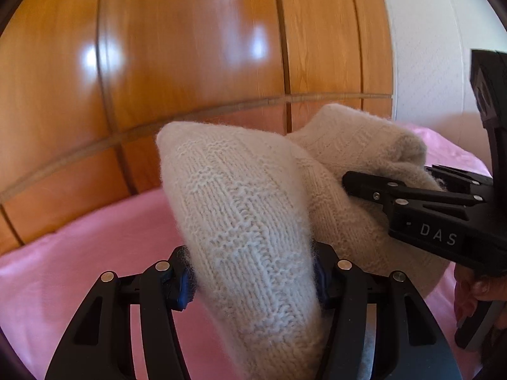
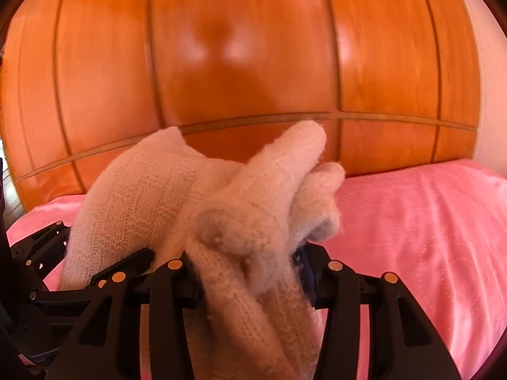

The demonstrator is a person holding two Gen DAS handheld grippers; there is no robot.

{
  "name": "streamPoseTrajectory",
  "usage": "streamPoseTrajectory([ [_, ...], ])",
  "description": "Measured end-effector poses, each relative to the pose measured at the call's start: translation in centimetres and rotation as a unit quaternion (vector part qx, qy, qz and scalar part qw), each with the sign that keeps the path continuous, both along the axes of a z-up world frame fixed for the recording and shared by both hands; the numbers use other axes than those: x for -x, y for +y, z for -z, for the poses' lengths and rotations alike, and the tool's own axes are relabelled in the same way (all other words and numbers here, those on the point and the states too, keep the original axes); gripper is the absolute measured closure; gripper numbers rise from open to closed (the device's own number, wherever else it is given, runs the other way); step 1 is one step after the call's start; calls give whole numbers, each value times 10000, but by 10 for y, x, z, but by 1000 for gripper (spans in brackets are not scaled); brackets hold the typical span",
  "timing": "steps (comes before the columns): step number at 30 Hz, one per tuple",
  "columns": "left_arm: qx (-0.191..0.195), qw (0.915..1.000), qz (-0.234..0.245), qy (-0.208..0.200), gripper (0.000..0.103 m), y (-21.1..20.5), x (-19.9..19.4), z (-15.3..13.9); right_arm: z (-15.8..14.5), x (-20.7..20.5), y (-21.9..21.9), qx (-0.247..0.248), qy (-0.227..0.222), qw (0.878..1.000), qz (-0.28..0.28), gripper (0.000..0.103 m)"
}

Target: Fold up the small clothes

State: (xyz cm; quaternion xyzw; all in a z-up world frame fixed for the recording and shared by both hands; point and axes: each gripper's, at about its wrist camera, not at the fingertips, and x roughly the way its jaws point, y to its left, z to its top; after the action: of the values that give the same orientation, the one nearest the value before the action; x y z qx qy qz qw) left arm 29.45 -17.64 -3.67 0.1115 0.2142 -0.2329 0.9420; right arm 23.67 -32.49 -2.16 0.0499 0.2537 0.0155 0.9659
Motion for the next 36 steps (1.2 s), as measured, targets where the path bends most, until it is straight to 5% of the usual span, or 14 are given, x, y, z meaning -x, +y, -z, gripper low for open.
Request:
streamPoseTrajectory([
  [3,-60,9988,-204,432,44,-7,-27,22,20,-21,-18,33,135,9997,179,58],
  [5,357,9947,-284,926,36,7,-42,30,37,-37,-32,-194,373,9986,326,56],
  [9,993,9808,-278,1656,15,35,-51,39,60,-48,-71,-986,795,9869,995,25],
  [12,1264,9729,-312,1911,13,48,-43,43,63,-49,-83,-1220,998,9808,1152,16],
  [16,1290,9728,-424,1874,13,57,-20,45,55,-34,-84,-1159,1009,9785,1375,11],
  [21,1293,9737,-660,1758,13,63,-1,44,33,22,-73,-1129,515,9822,1413,10],
  [25,957,9790,-903,1556,12,57,9,41,47,26,-63,-188,1161,9734,1968,9],
  [30,293,9885,-1170,912,8,45,42,34,49,36,-71,-390,1182,9678,2187,5],
  [36,345,9856,-1523,650,6,56,70,27,38,66,-43,-86,1008,9745,2003,2],
])
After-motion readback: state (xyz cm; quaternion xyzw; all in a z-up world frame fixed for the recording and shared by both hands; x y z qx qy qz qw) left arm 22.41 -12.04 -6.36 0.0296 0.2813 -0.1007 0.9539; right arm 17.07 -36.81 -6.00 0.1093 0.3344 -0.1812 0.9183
